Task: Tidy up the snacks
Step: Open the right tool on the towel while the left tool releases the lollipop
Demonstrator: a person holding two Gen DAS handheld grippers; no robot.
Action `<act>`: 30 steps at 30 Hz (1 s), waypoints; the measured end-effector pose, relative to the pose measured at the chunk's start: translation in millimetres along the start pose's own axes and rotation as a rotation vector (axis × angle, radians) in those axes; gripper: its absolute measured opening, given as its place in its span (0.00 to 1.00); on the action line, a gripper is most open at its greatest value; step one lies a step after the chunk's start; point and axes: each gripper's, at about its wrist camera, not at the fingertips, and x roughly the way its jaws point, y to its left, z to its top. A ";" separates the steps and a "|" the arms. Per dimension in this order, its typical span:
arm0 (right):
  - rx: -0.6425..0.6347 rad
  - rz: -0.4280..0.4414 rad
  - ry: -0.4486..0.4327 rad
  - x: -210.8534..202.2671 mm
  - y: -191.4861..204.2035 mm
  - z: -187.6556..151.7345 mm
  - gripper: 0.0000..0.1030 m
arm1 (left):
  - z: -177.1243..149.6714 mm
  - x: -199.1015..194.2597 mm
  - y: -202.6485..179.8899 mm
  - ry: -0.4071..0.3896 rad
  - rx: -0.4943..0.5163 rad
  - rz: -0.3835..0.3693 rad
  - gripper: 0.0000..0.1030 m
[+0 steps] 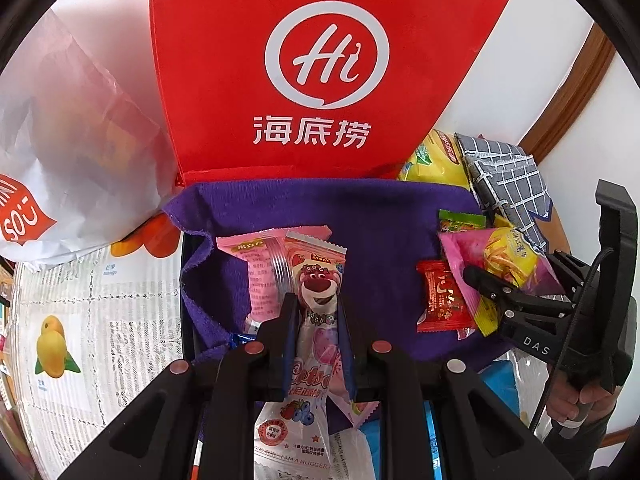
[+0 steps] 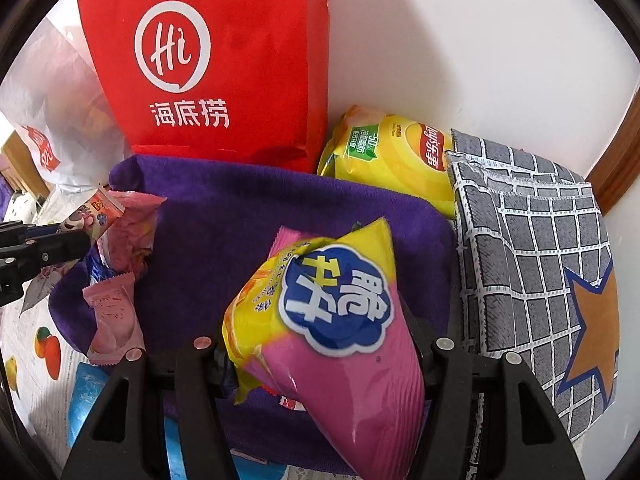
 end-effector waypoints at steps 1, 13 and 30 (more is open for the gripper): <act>0.000 -0.002 -0.001 -0.3 -0.1 -0.1 0.61 | -0.1 0.9 0.1 0.003 0.000 0.001 0.18; 0.022 0.050 -0.069 -22.3 -2.0 2.1 0.71 | -3.8 14.6 -5.0 0.043 0.006 0.004 0.18; 0.049 0.019 -0.175 -49.8 -9.4 5.6 0.73 | -6.2 27.5 -12.4 0.075 0.023 -0.005 0.19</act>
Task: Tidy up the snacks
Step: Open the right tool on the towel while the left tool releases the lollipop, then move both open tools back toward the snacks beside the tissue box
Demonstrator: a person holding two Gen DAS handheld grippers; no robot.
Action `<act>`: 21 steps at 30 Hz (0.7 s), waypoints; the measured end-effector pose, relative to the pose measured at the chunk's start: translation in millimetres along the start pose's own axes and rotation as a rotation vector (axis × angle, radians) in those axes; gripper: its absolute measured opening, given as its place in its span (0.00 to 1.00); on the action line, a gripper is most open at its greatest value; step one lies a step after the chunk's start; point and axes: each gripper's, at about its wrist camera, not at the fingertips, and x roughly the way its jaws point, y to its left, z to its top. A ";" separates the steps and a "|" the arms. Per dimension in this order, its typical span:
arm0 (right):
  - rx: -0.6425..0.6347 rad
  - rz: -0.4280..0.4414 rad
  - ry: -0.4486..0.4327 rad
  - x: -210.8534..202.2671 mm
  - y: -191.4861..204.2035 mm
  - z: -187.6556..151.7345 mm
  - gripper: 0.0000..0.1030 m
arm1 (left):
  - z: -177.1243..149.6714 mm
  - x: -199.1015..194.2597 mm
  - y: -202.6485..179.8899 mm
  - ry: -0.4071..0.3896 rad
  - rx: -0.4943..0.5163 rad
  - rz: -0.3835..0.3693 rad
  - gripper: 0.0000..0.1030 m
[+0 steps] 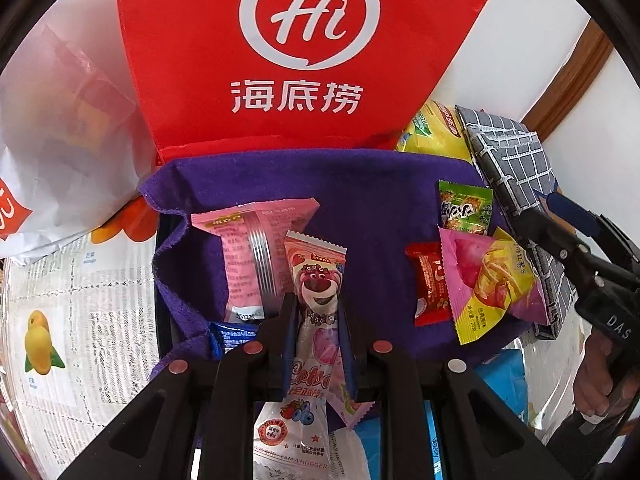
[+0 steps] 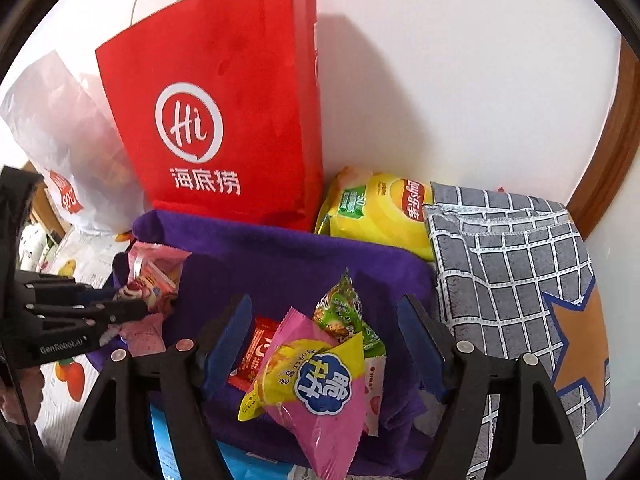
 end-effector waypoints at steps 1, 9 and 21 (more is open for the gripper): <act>0.003 0.000 -0.001 -0.3 -0.4 0.2 0.73 | 0.3 0.7 -0.8 0.000 0.000 -0.001 0.19; 0.024 -0.009 -0.012 -3.8 -2.5 1.1 0.73 | 0.0 -0.5 -3.2 -0.011 0.003 -0.011 0.20; 0.092 -0.031 0.009 -24.0 -8.6 -16.1 0.73 | -0.8 -30.5 -13.0 -0.057 0.015 -0.047 0.47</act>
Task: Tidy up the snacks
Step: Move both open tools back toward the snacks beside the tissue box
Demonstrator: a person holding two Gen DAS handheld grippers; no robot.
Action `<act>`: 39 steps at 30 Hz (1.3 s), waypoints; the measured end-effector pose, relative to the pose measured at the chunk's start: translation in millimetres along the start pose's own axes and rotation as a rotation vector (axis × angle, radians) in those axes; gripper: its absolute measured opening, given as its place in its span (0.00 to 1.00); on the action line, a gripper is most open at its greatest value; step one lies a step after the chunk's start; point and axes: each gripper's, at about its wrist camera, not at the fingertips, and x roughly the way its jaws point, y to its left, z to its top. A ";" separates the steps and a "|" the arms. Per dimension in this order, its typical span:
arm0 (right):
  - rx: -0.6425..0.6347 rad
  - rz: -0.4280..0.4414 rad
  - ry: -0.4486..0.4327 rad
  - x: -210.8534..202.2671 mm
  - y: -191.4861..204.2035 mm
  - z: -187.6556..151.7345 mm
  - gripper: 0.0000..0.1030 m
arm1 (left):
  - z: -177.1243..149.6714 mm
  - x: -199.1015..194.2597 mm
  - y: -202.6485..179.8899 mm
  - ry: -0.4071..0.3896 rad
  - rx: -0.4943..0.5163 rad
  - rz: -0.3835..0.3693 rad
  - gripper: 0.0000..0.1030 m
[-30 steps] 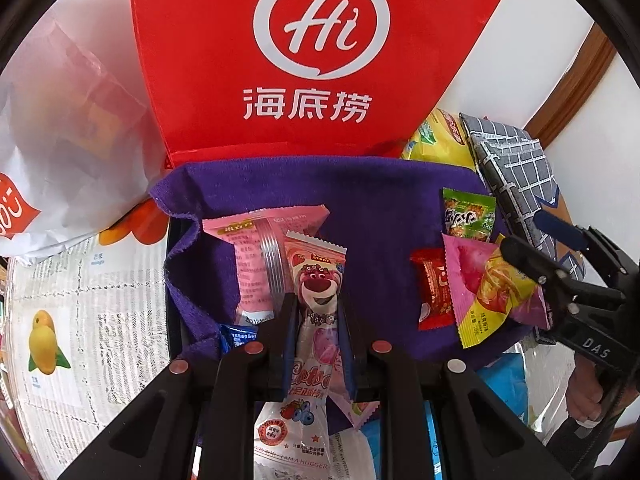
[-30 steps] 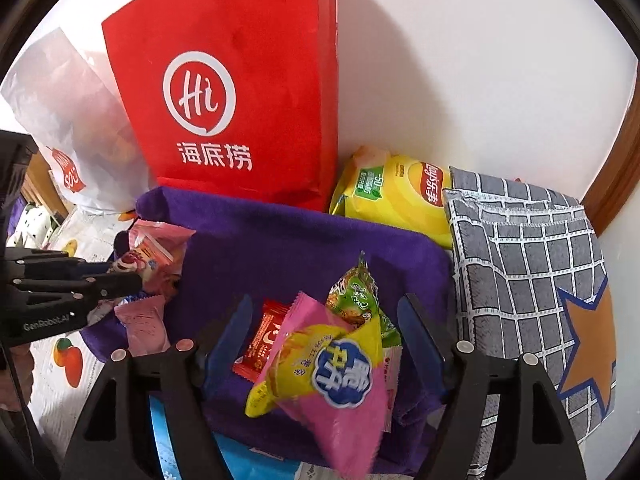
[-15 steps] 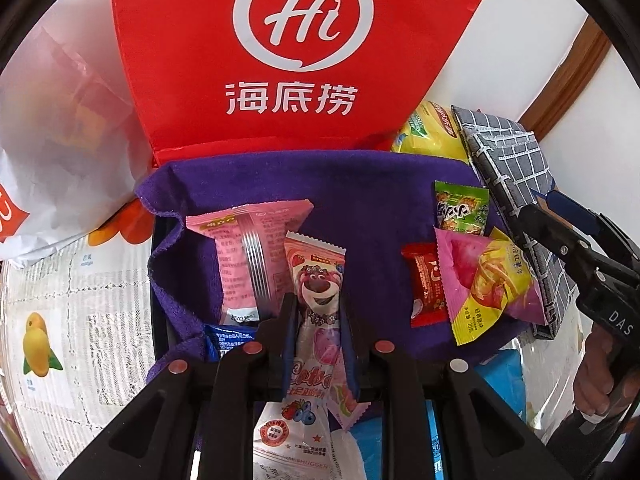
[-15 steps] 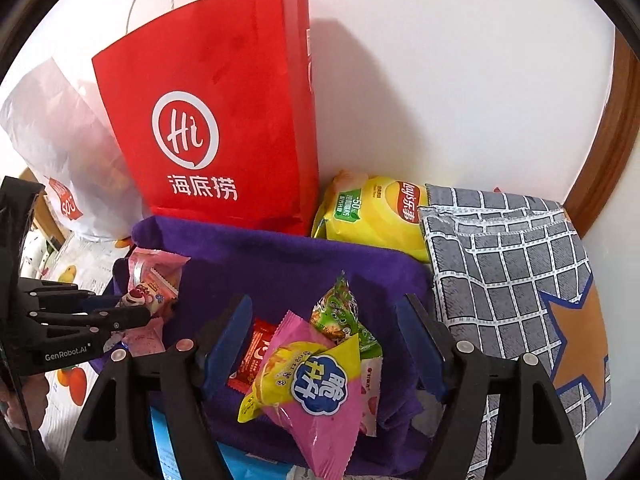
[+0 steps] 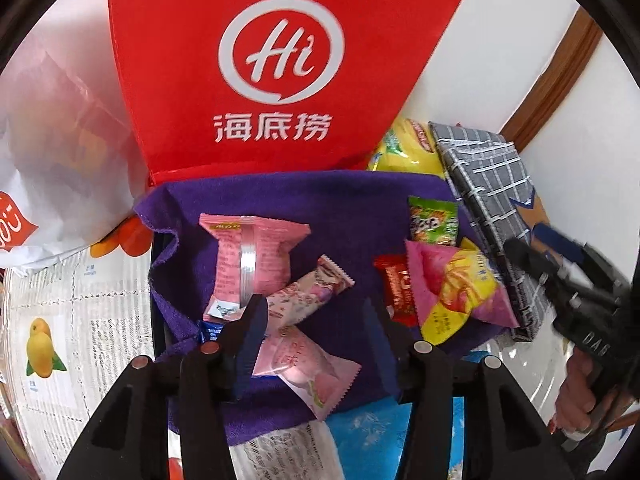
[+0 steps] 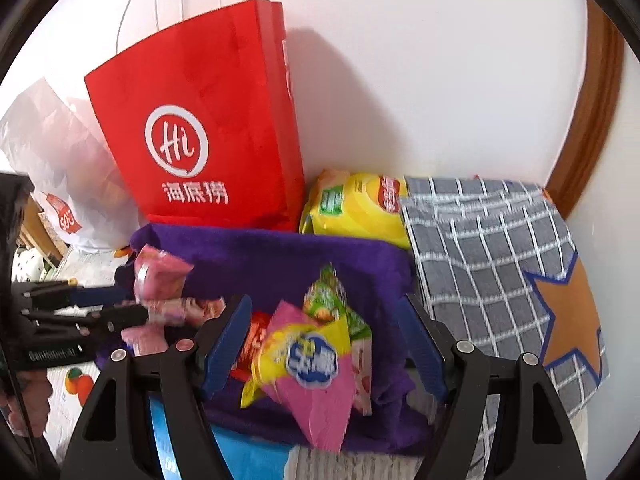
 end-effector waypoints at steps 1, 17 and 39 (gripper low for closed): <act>0.006 -0.006 0.004 -2.7 -1.4 -3.4 0.73 | -0.1 -3.0 -1.8 -0.004 0.002 0.001 0.47; 0.055 -0.134 0.019 -83.6 -18.5 -44.3 0.84 | -10.3 -74.1 -32.7 -0.163 0.066 0.015 0.47; 0.053 -0.007 -0.028 -140.1 4.5 -106.2 0.84 | -110.9 -139.1 -39.8 -0.237 0.042 0.114 0.48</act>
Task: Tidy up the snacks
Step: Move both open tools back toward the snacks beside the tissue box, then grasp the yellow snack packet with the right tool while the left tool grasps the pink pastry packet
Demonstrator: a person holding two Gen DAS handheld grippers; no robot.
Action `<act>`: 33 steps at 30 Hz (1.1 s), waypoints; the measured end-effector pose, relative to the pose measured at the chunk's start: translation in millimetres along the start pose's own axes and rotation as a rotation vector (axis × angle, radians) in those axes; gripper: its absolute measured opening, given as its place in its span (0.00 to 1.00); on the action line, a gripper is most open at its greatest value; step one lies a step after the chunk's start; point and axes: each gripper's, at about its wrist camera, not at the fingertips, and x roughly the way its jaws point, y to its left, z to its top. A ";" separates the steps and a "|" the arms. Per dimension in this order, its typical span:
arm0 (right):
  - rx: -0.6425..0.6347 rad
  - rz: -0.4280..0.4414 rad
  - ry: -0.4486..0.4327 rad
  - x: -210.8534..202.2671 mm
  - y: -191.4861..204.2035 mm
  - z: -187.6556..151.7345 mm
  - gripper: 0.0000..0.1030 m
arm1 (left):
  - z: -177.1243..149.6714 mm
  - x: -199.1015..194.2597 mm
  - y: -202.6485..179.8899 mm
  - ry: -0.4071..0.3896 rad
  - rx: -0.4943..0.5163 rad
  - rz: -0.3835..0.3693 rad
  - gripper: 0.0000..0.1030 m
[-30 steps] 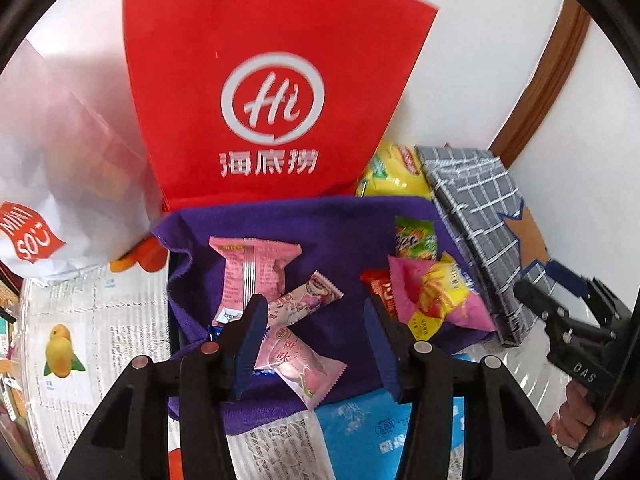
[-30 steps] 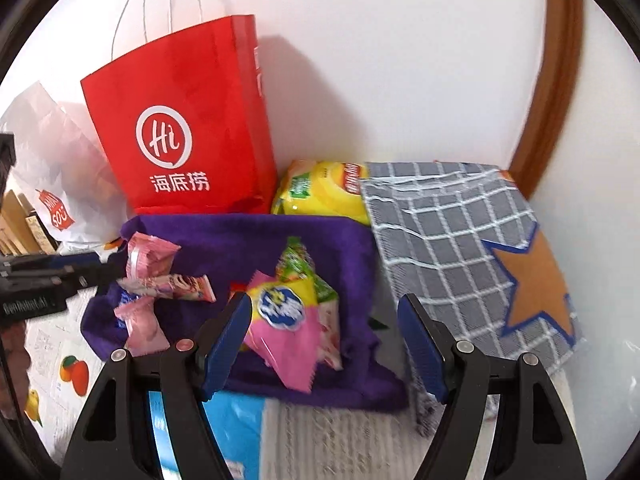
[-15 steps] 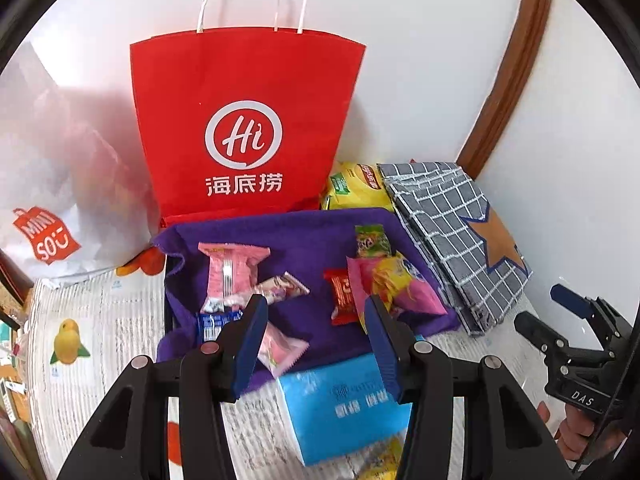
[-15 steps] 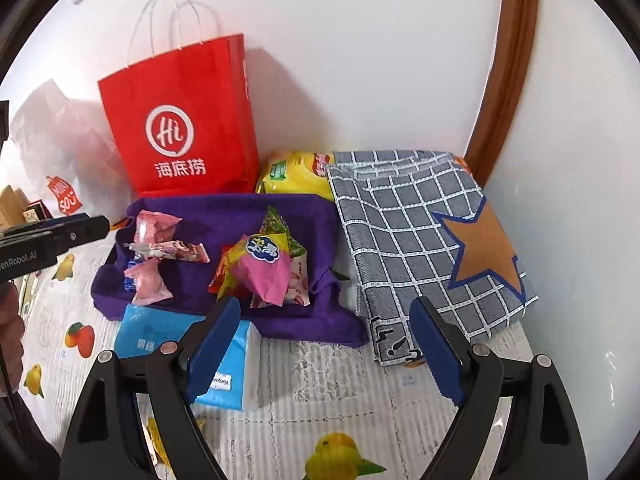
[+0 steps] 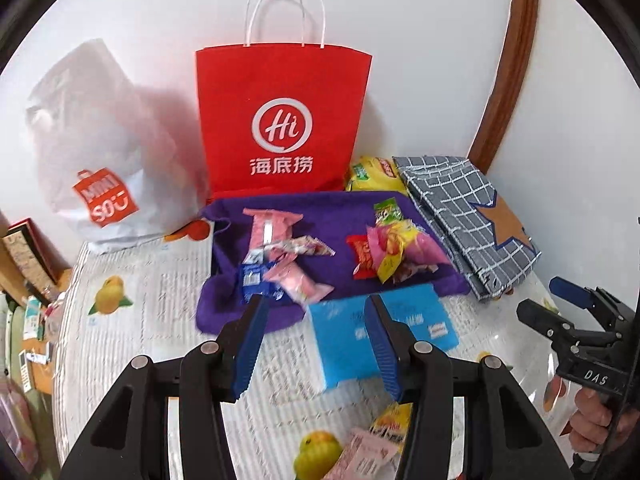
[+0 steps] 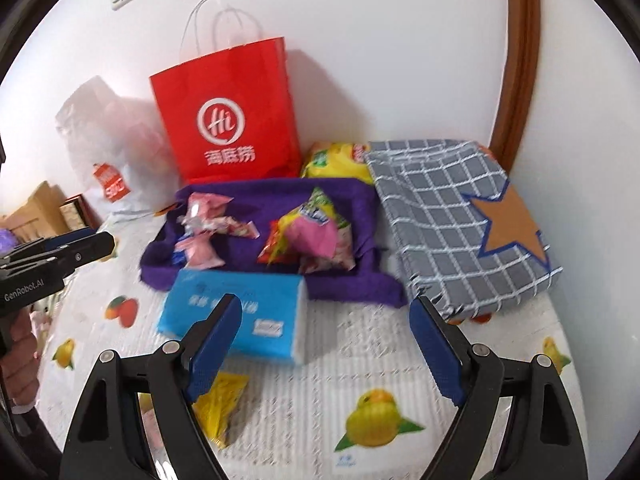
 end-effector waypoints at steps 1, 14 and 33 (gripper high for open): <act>0.003 0.002 -0.007 -3.0 0.9 -3.3 0.84 | -2.6 -2.0 1.1 0.004 -0.010 -0.002 0.50; 0.000 0.037 0.025 -12.3 18.3 -34.6 0.79 | -39.9 -28.5 25.8 0.050 -0.106 0.046 0.52; -0.062 0.135 0.176 57.4 85.3 -80.8 0.59 | -92.8 -7.0 75.7 0.123 -0.188 0.066 0.52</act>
